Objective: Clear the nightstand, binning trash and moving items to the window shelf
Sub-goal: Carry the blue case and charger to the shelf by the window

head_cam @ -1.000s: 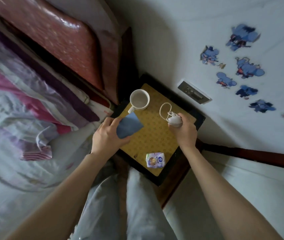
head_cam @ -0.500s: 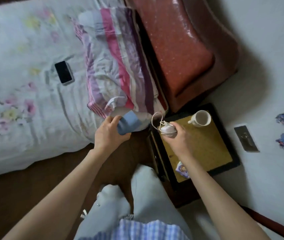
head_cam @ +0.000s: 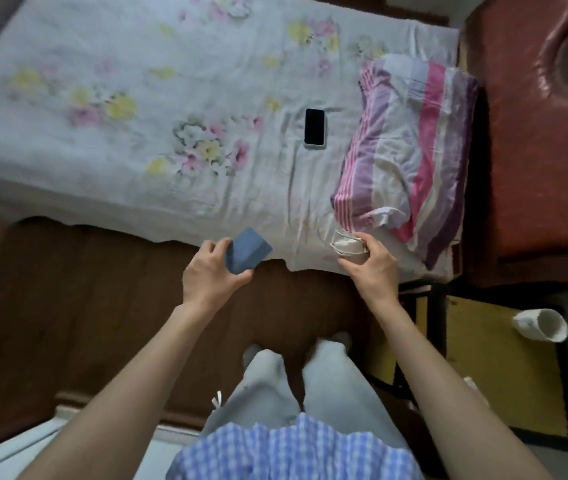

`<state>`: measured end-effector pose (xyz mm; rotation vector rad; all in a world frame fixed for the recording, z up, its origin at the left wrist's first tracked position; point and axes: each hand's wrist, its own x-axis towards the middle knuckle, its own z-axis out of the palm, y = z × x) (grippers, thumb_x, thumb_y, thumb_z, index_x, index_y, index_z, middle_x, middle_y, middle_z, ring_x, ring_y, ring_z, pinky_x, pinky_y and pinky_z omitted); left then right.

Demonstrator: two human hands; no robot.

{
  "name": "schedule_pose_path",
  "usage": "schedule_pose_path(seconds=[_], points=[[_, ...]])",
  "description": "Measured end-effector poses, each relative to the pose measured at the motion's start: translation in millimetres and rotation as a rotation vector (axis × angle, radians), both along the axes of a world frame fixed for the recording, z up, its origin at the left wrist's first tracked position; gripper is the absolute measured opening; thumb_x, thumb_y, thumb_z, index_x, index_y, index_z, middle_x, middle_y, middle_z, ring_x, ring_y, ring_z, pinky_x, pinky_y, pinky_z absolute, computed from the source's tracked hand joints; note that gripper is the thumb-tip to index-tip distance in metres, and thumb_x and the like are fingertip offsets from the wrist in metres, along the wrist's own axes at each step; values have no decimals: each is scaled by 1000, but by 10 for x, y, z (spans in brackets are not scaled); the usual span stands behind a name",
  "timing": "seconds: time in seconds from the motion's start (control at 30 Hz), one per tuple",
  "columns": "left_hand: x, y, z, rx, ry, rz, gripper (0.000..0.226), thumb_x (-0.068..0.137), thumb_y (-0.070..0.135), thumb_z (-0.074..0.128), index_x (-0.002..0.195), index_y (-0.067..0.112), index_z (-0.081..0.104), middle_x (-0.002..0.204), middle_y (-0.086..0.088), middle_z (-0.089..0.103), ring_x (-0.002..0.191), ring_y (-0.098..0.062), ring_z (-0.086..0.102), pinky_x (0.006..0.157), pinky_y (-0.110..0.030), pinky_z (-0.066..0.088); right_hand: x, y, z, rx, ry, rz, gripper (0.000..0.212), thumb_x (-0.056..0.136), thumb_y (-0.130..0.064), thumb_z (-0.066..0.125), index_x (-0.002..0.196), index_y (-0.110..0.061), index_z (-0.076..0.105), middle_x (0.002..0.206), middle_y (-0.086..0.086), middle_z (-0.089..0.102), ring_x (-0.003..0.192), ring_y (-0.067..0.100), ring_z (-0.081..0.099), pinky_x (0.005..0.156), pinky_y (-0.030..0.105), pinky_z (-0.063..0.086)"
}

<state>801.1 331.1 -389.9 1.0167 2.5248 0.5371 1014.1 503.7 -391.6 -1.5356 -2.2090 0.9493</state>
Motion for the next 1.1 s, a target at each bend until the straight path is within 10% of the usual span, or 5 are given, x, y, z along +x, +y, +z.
schedule_pose_path(seconds=[0.47, 1.1], points=[[-1579, -1813, 151, -20, 50, 688, 69, 68, 48, 74, 126, 18, 52, 106, -9, 56, 90, -28, 60, 69, -32, 44, -2896, -802, 39, -107, 68, 569, 52, 64, -23, 82, 112, -20, 63, 96, 4, 69, 87, 19, 65, 79, 39, 54], [-4102, -2702, 434, 69, 127, 1282, 69, 64, 45, 79, 123, 17, 54, 110, -9, 59, 99, -30, 59, 79, -41, 52, -7147, -1683, 424, -99, 114, 1184, 50, 66, -26, 80, 112, -25, 61, 102, -1, 69, 89, 18, 62, 73, 34, 50]])
